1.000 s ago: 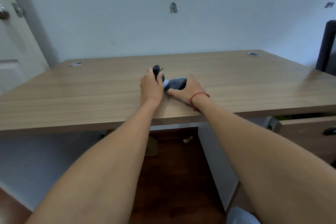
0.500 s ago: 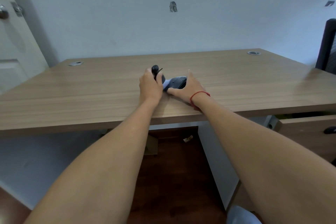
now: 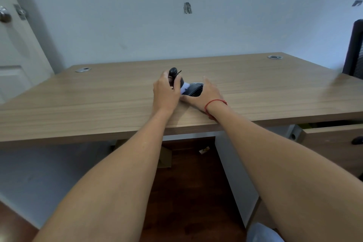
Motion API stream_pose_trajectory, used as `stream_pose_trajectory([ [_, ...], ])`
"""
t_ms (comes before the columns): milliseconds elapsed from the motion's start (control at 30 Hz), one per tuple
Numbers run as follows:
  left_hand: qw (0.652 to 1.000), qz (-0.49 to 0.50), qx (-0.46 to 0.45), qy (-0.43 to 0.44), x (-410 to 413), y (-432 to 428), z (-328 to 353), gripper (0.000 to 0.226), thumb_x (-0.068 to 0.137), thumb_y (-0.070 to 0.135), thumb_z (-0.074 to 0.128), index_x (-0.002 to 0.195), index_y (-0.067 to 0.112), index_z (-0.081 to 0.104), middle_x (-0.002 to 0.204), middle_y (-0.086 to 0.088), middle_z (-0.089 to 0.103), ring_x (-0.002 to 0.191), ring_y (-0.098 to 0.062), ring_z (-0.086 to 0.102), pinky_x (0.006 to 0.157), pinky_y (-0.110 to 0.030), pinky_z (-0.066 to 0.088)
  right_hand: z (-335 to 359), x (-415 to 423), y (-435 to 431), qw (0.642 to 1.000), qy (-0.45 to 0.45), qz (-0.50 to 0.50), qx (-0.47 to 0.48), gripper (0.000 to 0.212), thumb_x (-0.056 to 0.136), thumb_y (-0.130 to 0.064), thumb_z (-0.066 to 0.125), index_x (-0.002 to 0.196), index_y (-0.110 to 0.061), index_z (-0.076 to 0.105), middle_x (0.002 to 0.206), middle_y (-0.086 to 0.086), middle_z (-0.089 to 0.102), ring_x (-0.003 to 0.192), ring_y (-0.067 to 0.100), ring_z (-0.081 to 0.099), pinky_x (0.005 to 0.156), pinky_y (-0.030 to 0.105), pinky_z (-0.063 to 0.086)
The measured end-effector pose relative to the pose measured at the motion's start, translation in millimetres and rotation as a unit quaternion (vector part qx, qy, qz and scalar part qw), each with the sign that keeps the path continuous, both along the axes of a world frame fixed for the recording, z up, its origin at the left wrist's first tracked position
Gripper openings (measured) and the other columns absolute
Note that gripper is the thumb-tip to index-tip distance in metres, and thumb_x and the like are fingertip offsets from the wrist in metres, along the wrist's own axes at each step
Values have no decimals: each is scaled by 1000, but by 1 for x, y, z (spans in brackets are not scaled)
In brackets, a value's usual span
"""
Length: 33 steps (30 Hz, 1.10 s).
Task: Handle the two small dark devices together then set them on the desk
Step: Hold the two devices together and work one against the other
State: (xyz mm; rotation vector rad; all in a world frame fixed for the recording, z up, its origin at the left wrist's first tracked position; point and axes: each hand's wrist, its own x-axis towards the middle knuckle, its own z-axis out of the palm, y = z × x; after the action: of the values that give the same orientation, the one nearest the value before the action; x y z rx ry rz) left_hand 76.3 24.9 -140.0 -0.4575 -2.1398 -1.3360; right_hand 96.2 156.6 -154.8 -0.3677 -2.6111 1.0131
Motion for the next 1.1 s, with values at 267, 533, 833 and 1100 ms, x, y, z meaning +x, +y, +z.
stream_pose_trajectory([
  [267,999,46,13,-26,-9,-1,-3,25,93,27,53,96,3,57,92,-14,69,88,-29,63,72,-33,47,-2,-1,8,999,6,40,-12,95,61,-52,77,140,-13,41,141,6,48,127,25,49,89,29,39],
  [533,995,77,23,-53,-10,-4,-5,22,92,25,54,96,3,57,92,-13,69,92,-31,62,74,-29,42,-2,-3,6,998,23,9,57,74,72,-55,75,127,-11,52,132,10,53,121,28,52,102,39,45],
  [833,993,100,21,-62,-14,-3,-5,24,93,24,53,102,2,56,99,-16,68,96,-32,61,74,-29,40,0,-2,5,999,18,17,42,65,73,-56,73,118,-11,59,120,9,60,108,26,58,92,38,50],
  [1100,998,52,5,-16,-8,1,-2,23,90,25,57,94,2,59,91,-15,69,89,-32,63,75,-32,47,0,0,6,1000,23,20,-5,66,70,-52,78,121,-15,60,116,5,67,105,23,62,92,35,51],
])
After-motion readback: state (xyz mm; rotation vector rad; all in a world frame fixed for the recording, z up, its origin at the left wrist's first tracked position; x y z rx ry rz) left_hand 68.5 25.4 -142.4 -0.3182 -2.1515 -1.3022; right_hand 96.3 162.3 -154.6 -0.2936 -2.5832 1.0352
